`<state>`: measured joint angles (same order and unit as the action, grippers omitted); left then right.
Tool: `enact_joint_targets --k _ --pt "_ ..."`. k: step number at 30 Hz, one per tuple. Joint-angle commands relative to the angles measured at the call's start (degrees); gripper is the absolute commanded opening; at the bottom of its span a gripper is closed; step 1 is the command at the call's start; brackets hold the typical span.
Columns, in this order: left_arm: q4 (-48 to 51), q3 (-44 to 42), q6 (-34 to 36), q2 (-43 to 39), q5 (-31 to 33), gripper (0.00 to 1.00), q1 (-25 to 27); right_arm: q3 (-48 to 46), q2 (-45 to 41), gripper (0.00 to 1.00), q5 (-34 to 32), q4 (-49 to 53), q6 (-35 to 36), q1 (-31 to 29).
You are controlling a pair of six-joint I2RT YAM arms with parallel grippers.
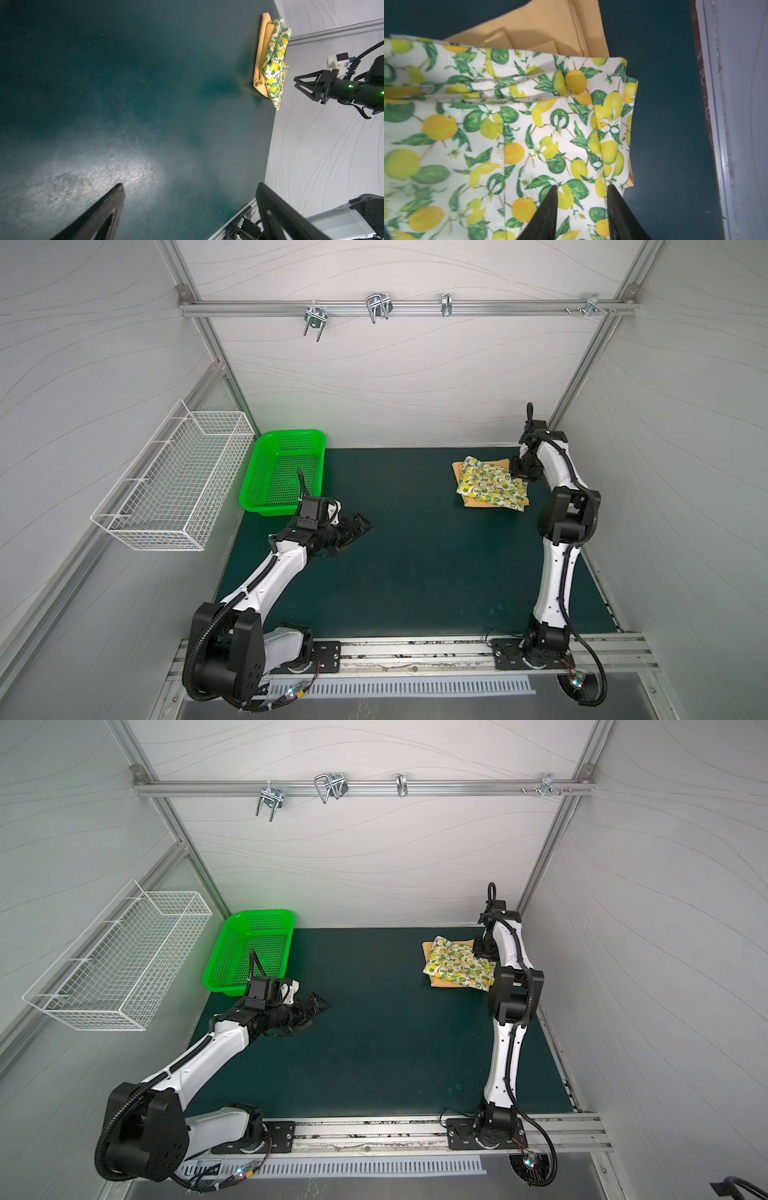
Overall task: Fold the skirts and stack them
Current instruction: 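Lay the lemon-print skirt on top of the tan skirt and open the right gripper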
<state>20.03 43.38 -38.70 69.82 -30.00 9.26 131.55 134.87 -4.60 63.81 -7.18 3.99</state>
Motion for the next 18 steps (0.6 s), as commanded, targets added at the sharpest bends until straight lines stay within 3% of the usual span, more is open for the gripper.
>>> enact_joint_targets --k 1,5,6,7,12,18 --pt "3.70 5.49 2.45 -0.67 2.40 0.99 -0.25 0.06 -7.55 0.43 4.71 -0.47 -1.02 -0.32" --pt "9.74 11.43 5.70 -0.83 6.50 0.99 -0.20 -6.39 -14.99 0.55 9.19 -4.20 -2.91 -1.38" --pt "11.69 13.29 7.03 -0.73 8.50 0.99 -0.25 -9.12 -17.46 0.83 10.25 -5.95 -3.42 -1.84" --pt "13.08 14.61 8.10 -0.63 9.85 0.99 -0.27 -11.49 -19.50 0.99 11.23 -7.42 -3.84 -2.26" --pt "18.70 19.67 13.96 0.09 17.87 0.99 -0.25 -24.27 -30.23 0.99 14.42 -14.93 -6.01 -5.21" --pt "17.79 18.94 18.35 -0.22 23.99 0.99 -0.25 -39.79 -41.81 0.99 16.27 -25.61 -11.04 -9.07"
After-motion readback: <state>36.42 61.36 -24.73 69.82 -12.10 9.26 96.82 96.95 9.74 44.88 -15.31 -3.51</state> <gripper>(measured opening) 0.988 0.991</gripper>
